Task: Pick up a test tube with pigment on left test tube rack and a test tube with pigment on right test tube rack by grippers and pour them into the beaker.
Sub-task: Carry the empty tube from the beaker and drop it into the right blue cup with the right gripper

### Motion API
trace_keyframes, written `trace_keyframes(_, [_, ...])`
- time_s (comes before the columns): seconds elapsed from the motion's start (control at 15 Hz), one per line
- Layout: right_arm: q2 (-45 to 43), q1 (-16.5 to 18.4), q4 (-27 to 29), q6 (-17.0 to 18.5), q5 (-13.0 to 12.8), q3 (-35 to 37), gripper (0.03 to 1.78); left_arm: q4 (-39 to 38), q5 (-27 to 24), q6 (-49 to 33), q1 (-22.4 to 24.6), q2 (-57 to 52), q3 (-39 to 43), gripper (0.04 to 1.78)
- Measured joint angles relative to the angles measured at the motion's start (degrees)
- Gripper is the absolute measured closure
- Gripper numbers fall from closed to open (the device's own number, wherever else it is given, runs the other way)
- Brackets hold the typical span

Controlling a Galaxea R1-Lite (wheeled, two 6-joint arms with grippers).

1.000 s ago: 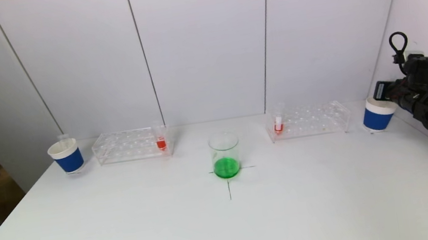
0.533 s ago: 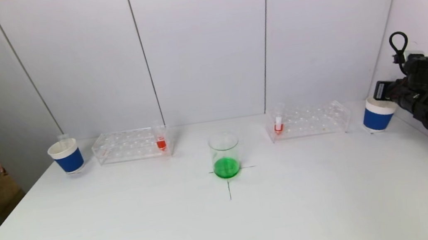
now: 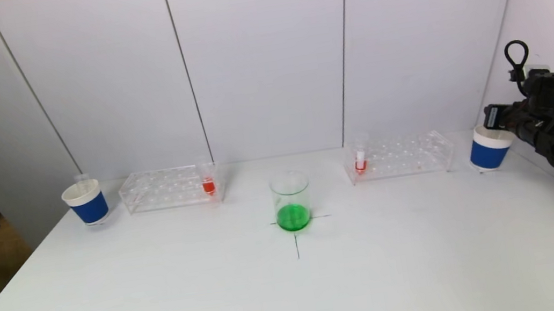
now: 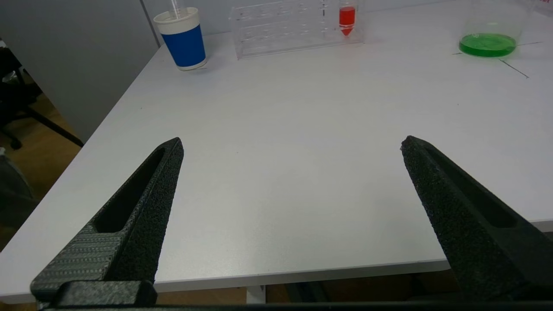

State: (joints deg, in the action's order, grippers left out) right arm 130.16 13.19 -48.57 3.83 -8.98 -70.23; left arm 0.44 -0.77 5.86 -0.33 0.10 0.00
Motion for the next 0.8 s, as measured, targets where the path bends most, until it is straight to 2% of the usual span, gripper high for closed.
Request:
trace_keyframes(0.2, [-0.09, 0.0, 0.0, -0.04, 0.0, 0.09, 0.33, 0.0, -0.02, -0.02, -0.02, 0.0, 0.0, 0.06])
trace_keyframes(0.4, [-0.22, 0.0, 0.0, -0.06, -0.02, 0.09, 0.08, 0.0, 0.0, 0.0, -0.05, 0.0, 0.0, 0.06])
trace_keyframes(0.8, [-0.85, 0.0, 0.01, -0.15, 0.0, 0.09, 0.04, 0.0, 0.0, 0.0, 0.0, 0.0, 0.0, 0.06])
